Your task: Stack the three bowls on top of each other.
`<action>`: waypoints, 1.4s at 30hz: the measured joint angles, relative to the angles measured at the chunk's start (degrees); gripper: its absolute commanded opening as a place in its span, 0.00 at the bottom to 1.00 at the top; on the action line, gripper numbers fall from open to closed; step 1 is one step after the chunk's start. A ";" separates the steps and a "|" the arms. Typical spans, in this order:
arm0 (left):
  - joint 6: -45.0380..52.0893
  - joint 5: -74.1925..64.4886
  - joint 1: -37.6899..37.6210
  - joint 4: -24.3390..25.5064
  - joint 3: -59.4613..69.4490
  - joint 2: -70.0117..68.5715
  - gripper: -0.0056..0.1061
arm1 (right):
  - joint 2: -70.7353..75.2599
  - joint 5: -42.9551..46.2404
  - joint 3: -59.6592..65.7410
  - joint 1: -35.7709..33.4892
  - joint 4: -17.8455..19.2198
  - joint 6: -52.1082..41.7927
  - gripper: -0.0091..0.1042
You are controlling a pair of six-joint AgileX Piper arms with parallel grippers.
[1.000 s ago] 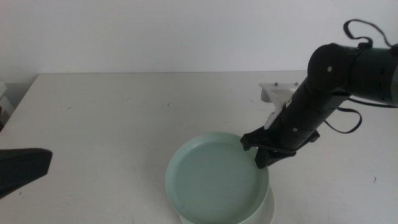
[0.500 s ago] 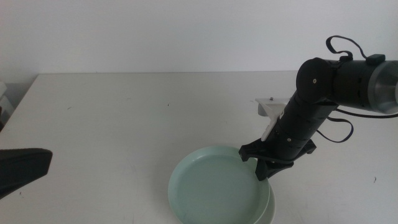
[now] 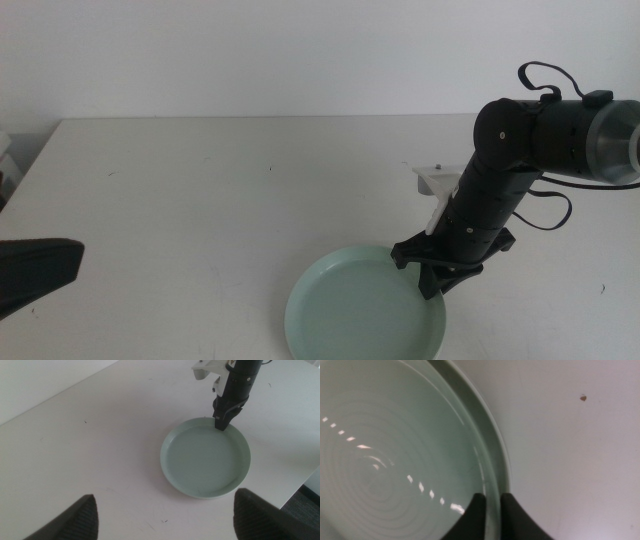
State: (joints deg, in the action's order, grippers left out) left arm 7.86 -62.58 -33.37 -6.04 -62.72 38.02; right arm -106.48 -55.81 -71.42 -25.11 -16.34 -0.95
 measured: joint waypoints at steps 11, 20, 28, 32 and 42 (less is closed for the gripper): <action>0.00 0.00 0.00 0.00 0.00 0.00 0.88 | 0.00 -4.37 -3.58 0.00 -0.16 0.11 0.63; 0.00 0.00 0.00 0.04 0.00 0.00 0.88 | 0.00 -13.29 -16.60 0.38 -0.16 -0.65 0.62; -2.68 2.78 0.00 4.49 -0.11 1.29 0.88 | 0.00 -14.55 -27.37 3.03 -0.83 -2.73 0.62; -11.11 5.80 0.00 14.16 -0.11 7.20 0.88 | 0.00 -14.91 -30.69 7.60 -2.89 -3.93 0.62; -27.32 18.71 9.90 28.18 -1.48 29.25 0.88 | 1.09 -15.05 -27.70 19.26 -6.65 -10.10 0.53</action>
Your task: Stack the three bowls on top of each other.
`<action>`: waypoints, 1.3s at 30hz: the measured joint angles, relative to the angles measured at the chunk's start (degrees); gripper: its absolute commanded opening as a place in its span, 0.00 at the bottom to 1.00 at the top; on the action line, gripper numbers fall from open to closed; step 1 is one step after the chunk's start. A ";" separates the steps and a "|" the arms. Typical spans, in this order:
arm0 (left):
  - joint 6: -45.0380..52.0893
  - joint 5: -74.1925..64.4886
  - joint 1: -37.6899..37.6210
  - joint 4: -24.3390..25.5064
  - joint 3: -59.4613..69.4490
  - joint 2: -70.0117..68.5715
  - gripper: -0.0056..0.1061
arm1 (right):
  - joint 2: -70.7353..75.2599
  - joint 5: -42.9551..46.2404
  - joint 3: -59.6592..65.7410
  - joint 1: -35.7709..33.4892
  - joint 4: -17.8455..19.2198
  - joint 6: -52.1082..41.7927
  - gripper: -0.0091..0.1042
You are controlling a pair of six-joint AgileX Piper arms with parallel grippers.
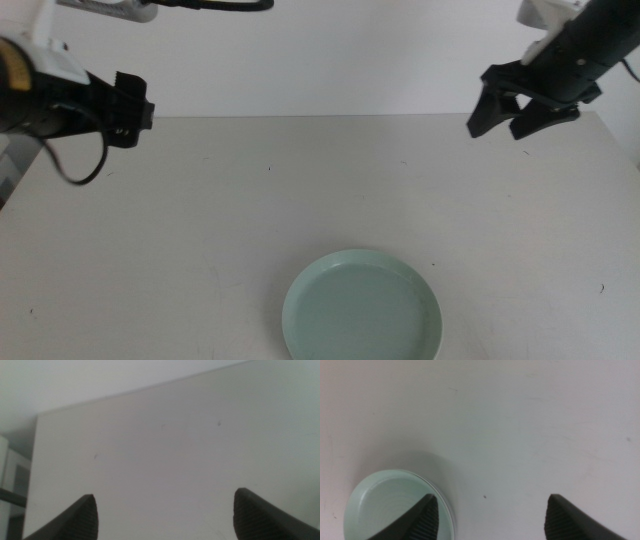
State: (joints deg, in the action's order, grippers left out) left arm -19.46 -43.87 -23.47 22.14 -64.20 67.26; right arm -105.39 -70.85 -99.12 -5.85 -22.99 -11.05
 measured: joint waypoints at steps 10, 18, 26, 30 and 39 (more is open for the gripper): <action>20.02 2.75 20.89 -19.36 -2.64 4.46 0.88 | 14.75 4.81 13.81 5.14 5.63 -0.13 0.53; 24.63 12.61 26.19 -27.56 6.35 -8.38 0.88 | 35.22 24.06 33.83 5.20 7.62 -0.59 0.53; 26.12 20.18 26.19 -29.15 23.66 -26.35 0.88 | 55.04 37.56 52.06 5.20 8.79 -4.97 0.53; 26.24 21.71 26.19 -29.26 30.77 -37.59 0.88 | 64.51 45.58 60.73 5.20 8.64 -5.66 0.53; 27.14 23.27 26.19 -29.10 38.44 -51.30 0.88 | 79.41 56.25 73.33 5.20 8.64 -6.10 0.53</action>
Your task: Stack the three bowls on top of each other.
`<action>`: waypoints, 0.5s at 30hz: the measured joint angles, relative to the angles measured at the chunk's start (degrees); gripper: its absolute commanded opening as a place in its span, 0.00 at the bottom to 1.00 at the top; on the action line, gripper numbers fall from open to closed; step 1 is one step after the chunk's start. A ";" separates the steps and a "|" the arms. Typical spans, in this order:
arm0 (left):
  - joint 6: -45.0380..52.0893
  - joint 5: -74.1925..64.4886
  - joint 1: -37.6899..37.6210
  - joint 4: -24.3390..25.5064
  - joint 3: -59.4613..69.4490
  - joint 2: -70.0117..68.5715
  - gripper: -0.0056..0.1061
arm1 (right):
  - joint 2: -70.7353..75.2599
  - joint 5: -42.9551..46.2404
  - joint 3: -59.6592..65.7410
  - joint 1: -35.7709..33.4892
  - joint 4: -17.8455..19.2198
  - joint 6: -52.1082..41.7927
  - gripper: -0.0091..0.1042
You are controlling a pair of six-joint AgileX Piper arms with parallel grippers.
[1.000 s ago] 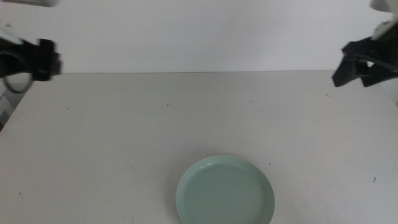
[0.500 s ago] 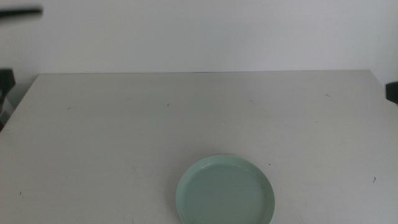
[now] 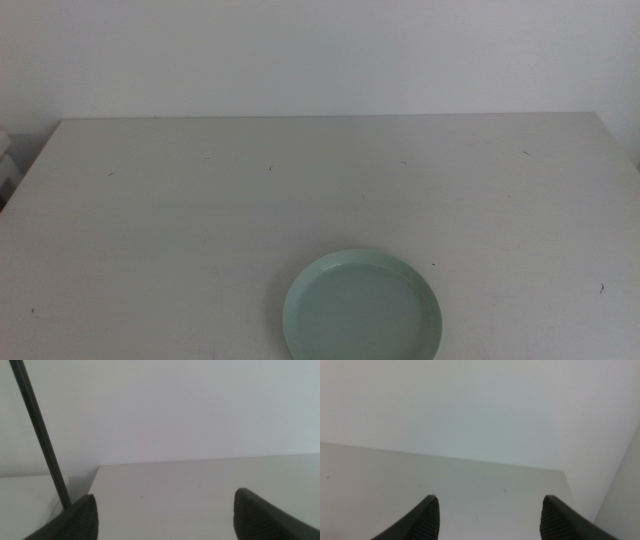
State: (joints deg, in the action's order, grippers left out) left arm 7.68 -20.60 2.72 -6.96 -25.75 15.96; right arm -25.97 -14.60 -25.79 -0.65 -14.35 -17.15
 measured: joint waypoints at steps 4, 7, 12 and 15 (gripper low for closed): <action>0.17 1.42 0.00 0.00 0.13 -0.29 0.88 | 1.37 3.53 0.37 0.00 -0.04 -0.58 0.53; 0.17 1.49 0.00 0.00 0.13 -0.29 0.88 | 1.41 4.26 0.37 0.00 -0.19 -0.72 0.53; 0.17 2.14 0.00 0.00 1.11 -0.52 0.88 | 1.73 4.95 0.99 0.00 -0.04 -0.90 0.52; 0.17 3.54 0.00 0.00 4.41 -2.65 0.88 | 4.33 5.07 3.54 0.00 1.17 -0.90 0.52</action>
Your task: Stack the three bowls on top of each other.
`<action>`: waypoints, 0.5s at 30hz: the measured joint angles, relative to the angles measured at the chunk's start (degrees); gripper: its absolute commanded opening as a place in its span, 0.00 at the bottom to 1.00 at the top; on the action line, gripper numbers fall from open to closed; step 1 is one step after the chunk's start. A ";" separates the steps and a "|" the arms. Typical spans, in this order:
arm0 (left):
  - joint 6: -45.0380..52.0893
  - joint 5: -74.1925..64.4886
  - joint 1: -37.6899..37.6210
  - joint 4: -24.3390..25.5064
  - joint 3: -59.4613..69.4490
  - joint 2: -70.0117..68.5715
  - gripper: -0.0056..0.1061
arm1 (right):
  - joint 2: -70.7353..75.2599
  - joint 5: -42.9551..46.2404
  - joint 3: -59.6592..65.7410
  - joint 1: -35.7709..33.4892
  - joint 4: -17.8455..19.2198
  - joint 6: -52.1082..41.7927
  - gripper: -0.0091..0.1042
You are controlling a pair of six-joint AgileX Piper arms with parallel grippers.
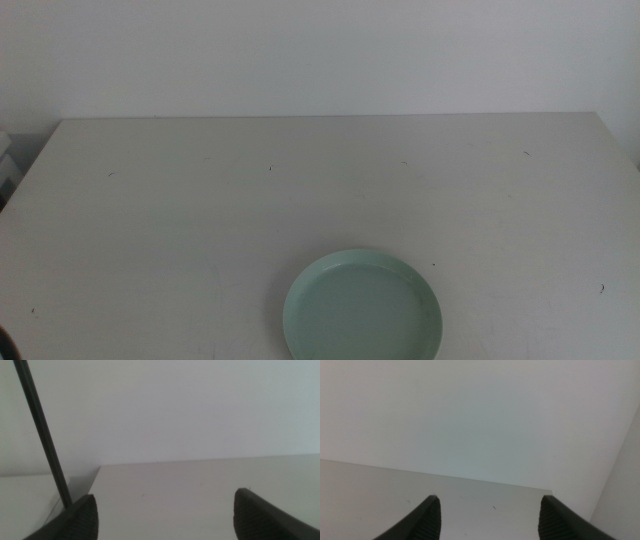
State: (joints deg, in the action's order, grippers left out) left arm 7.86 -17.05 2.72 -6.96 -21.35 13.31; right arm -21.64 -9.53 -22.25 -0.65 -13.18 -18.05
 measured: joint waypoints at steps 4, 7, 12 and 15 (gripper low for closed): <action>0.00 1.71 0.00 0.00 8.00 -5.54 0.88 | 6.78 0.06 4.88 0.00 2.52 0.00 0.52; 0.00 2.11 0.00 0.00 14.12 -10.58 0.88 | 11.92 0.26 10.16 0.00 3.10 0.00 0.52; 0.00 2.20 0.00 0.00 21.49 -13.89 0.88 | 20.39 0.18 20.38 0.00 3.30 0.00 0.52; 0.00 2.61 0.00 0.00 22.87 -14.01 0.88 | 22.13 -2.03 23.52 0.00 3.42 0.00 0.52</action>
State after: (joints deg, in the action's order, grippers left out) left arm 7.86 -14.44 2.72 -6.96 1.53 -0.70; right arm 0.49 -11.56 1.27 -0.65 -9.76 -18.05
